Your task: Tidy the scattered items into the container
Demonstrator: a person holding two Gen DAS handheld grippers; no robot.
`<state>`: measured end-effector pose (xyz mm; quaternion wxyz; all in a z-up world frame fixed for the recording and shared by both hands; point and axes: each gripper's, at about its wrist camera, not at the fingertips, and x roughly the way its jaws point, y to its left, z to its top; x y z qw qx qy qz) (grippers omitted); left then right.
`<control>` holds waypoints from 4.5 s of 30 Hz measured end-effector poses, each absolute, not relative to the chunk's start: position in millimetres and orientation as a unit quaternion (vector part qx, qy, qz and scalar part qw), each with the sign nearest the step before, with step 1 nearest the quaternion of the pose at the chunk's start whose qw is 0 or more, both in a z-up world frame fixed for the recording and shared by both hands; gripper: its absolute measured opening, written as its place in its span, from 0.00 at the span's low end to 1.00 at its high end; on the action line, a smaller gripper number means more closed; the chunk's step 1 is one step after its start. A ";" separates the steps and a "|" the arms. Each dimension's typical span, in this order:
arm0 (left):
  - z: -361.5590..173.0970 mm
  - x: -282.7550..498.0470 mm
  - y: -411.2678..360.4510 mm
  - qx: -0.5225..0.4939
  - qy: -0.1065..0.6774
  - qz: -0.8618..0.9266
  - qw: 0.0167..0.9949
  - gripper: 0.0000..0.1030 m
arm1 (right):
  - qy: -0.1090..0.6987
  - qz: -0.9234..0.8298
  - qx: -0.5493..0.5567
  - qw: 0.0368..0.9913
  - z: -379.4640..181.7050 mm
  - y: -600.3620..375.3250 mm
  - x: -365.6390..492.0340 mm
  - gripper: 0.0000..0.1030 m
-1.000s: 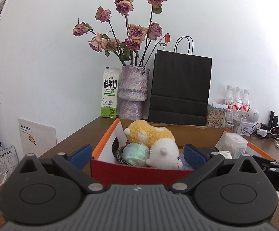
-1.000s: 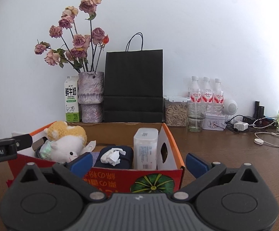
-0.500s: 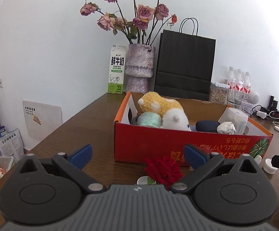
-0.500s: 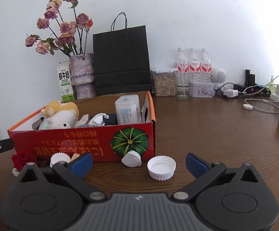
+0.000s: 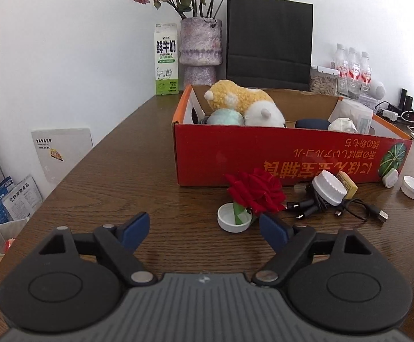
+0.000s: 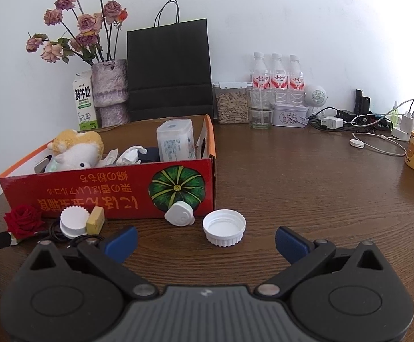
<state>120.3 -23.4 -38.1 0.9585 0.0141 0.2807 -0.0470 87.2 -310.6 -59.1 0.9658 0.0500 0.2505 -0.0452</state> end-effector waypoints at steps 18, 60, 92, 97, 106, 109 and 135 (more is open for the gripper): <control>-35.7 146.0 -30.3 0.026 0.312 -0.086 0.946 0.51 | 0.268 -0.046 0.047 0.961 -62.2 -310.6 92.9 1.00; -9.1 127.7 -17.7 -0.002 0.261 -0.082 0.962 0.27 | 0.276 -0.044 0.065 0.958 -64.6 -314.4 94.4 1.00; -28.5 109.9 17.9 -0.024 0.296 -0.020 0.955 0.06 | 0.281 -0.046 0.064 0.956 -65.6 -314.7 95.3 1.00; -20.6 96.0 22.2 -0.032 0.292 -0.028 0.956 0.22 | 0.282 -0.046 0.064 0.956 -65.6 -314.7 95.3 1.00; -28.2 54.7 4.8 -0.004 0.307 -0.061 0.950 0.62 | 0.270 -0.049 0.007 0.962 -63.4 -289.5 69.3 1.00; -31.7 50.7 4.7 -0.006 0.312 -0.059 0.948 0.62 | 0.265 -0.009 0.007 0.964 -56.3 -276.5 46.7 1.00; -5.2 67.1 -7.0 -0.011 0.248 -0.065 0.966 0.28 | 0.286 0.045 -0.010 0.957 -46.2 -244.5 59.1 1.00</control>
